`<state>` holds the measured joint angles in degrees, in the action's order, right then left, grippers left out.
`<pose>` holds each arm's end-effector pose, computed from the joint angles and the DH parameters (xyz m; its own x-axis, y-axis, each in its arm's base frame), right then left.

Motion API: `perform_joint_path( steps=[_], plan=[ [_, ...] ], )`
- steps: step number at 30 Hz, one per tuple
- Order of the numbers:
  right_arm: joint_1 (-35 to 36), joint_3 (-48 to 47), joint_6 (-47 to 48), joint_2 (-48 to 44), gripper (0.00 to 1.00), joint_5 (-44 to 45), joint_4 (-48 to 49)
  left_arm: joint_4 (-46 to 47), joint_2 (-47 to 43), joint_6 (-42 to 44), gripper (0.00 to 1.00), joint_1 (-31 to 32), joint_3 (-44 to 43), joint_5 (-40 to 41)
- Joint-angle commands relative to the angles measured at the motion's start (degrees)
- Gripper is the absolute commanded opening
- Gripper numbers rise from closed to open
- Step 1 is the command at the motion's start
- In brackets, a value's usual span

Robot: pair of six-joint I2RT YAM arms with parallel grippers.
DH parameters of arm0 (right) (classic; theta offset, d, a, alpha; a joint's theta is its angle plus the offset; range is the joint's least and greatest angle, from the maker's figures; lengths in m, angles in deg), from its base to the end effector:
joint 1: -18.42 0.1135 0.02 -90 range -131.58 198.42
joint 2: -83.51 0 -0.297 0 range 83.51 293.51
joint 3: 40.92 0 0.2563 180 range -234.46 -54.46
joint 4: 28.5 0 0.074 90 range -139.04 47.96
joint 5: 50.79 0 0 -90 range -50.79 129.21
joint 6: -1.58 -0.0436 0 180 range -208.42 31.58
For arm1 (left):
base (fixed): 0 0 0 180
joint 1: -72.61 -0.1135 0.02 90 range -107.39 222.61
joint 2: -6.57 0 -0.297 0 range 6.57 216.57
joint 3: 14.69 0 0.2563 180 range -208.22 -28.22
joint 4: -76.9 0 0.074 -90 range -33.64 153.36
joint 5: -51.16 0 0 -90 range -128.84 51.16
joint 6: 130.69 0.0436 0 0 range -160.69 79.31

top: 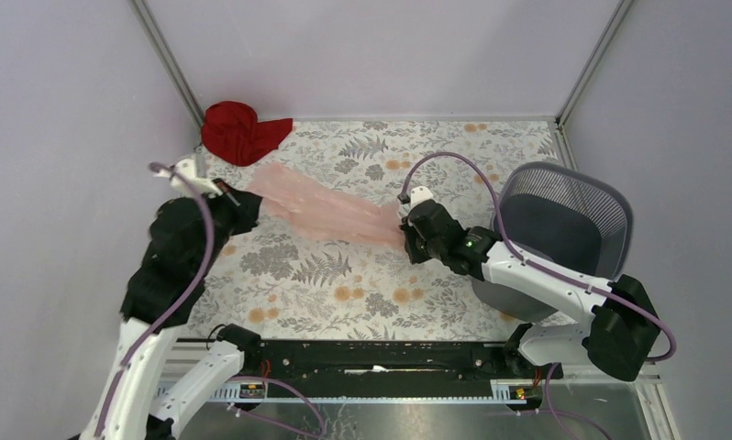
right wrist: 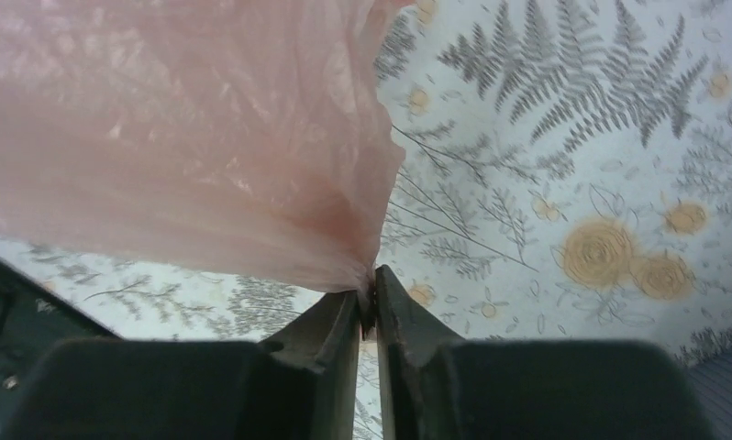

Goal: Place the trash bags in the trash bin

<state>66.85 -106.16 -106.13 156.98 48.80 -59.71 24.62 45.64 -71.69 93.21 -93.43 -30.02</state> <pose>0.1909 0.2043 0.2872 -0.6000 -0.2244 -0.7679 -0.4932 0.8595 0.1341 0.0969 -0.0293 0.4387 -0.2821 -0.4377 -0.8537 0.0727 0.8776 -0.4739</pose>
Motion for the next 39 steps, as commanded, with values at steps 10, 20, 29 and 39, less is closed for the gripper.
perform_joint_path(
  steps=[10, 20, 29, 39],
  plan=[
    [-0.3, -3.0, 1.1, -6.2, 0.75, -14.7, -0.4, -7.4, 2.4, 1.5, 0.0, 0.1, -7.6, -5.5],
    [-0.3, -1.5, 4.4, -0.5, 0.64, -18.0, 2.2, -4.7, 3.2, 8.0, 0.0, 0.1, -4.6, -17.7],
    [8.3, -1.9, 3.5, 9.1, 0.63, -20.0, 12.2, 11.2, 2.6, 2.9, 0.0, 0.1, 3.0, -33.2],
    [8.5, 6.5, -3.6, 1.8, 0.64, -18.7, 20.6, 31.3, 2.9, -10.7, 0.0, 0.0, 10.7, -32.5]
  ],
)
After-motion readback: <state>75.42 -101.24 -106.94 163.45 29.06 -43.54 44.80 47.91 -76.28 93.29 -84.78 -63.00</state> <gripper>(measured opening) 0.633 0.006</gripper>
